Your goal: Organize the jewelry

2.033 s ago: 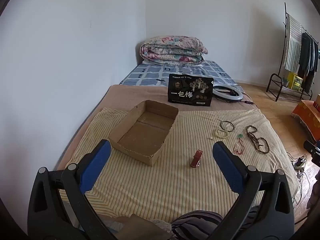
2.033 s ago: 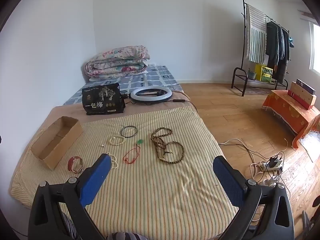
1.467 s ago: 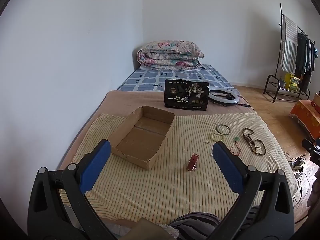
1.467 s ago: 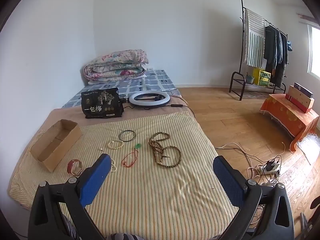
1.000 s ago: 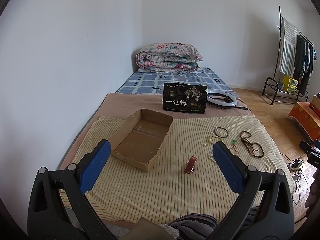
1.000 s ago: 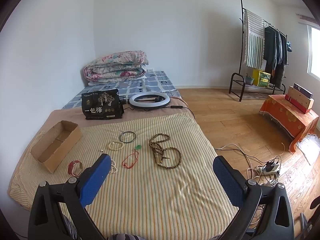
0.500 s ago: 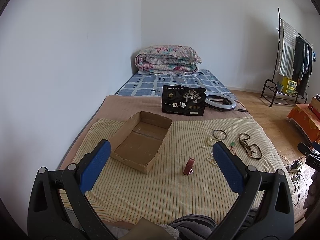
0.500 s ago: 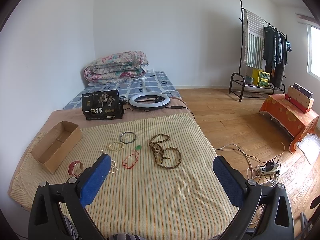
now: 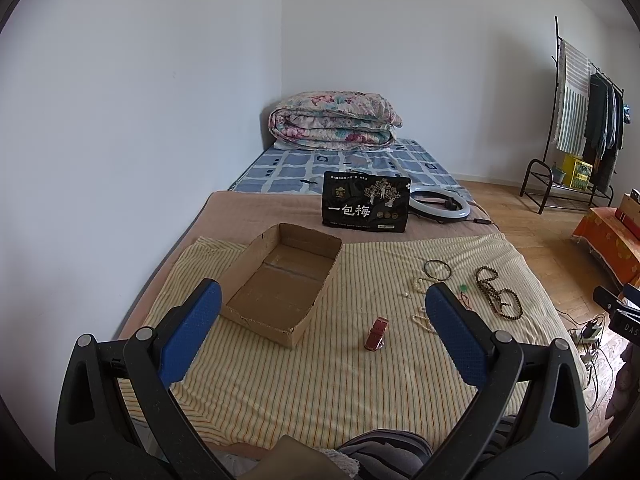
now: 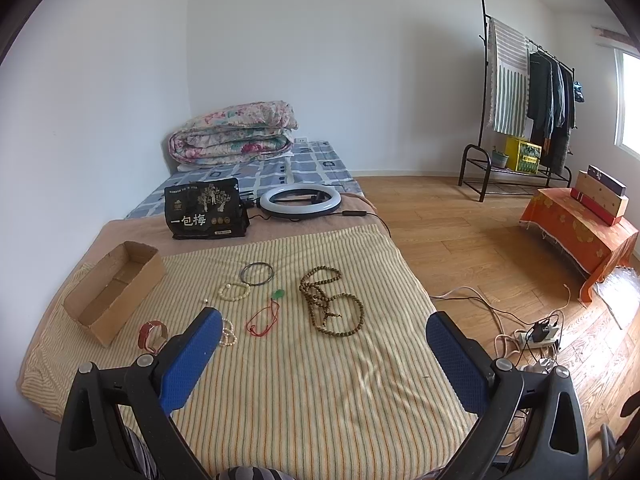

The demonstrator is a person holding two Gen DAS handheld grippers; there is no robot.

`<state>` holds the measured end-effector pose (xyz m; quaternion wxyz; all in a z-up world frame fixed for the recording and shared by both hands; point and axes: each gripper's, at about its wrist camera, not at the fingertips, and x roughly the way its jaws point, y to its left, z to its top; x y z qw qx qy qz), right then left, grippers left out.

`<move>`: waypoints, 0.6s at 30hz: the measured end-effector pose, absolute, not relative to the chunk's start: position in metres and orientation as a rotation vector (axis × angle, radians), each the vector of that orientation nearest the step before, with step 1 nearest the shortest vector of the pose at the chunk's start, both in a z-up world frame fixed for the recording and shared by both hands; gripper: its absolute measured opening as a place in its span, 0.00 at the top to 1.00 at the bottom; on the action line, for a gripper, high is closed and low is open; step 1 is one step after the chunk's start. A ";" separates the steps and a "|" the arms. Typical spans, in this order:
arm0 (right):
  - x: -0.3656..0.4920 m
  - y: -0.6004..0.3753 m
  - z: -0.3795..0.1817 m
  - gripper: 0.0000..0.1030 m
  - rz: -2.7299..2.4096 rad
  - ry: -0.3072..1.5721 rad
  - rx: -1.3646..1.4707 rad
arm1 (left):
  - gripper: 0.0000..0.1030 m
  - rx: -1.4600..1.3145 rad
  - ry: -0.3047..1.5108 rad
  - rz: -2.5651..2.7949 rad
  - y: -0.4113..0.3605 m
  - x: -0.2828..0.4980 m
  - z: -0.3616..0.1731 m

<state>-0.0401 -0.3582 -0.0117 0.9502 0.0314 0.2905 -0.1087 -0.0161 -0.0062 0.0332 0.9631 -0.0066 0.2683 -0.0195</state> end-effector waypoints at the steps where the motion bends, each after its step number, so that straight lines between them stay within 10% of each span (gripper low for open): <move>1: -0.040 -0.358 -0.012 0.00 -0.221 0.591 0.064 | 0.00 -0.013 0.543 -0.040 -0.007 -0.016 0.034; 18: -0.040 -0.359 -0.013 0.00 -0.223 0.597 0.070 | 0.00 -0.015 0.541 -0.039 -0.008 -0.018 0.033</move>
